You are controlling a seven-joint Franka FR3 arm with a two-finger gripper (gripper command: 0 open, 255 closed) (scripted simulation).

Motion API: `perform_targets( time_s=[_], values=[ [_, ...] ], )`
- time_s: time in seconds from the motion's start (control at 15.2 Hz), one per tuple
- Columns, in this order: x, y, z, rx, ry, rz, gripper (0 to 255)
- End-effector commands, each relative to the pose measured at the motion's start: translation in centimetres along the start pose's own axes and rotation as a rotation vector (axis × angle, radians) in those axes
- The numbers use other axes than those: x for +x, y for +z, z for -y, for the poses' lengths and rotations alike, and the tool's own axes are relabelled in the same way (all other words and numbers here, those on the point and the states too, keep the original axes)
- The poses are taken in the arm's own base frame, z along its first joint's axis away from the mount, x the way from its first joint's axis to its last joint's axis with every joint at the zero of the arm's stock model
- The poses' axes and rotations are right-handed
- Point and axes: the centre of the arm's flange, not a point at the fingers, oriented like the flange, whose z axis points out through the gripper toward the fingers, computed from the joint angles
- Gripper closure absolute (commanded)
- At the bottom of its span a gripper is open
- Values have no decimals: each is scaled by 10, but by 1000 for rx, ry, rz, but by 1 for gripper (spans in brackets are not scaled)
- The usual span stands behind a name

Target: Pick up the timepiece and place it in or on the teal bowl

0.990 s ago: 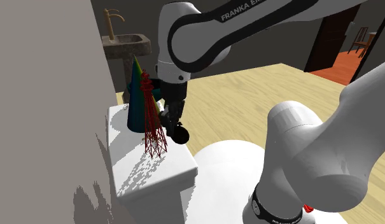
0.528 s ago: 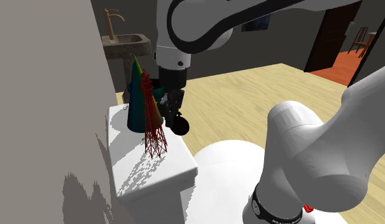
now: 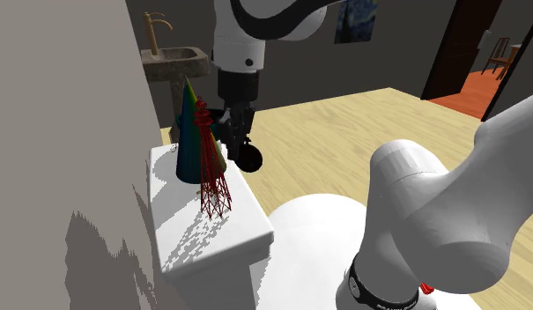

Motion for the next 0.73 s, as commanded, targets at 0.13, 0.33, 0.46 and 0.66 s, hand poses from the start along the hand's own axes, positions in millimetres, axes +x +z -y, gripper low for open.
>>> perform_targets(
  time_s=[0.13, 0.33, 0.46, 0.66],
  values=[
    [1, -21, 3, 0, 0, 0, 255],
    [11, -31, -4, 0, 0, 0, 255],
    [30, -34, -22, 0, 0, 0, 255],
    [58, -39, -50, 0, 0, 0, 255]
  ],
)
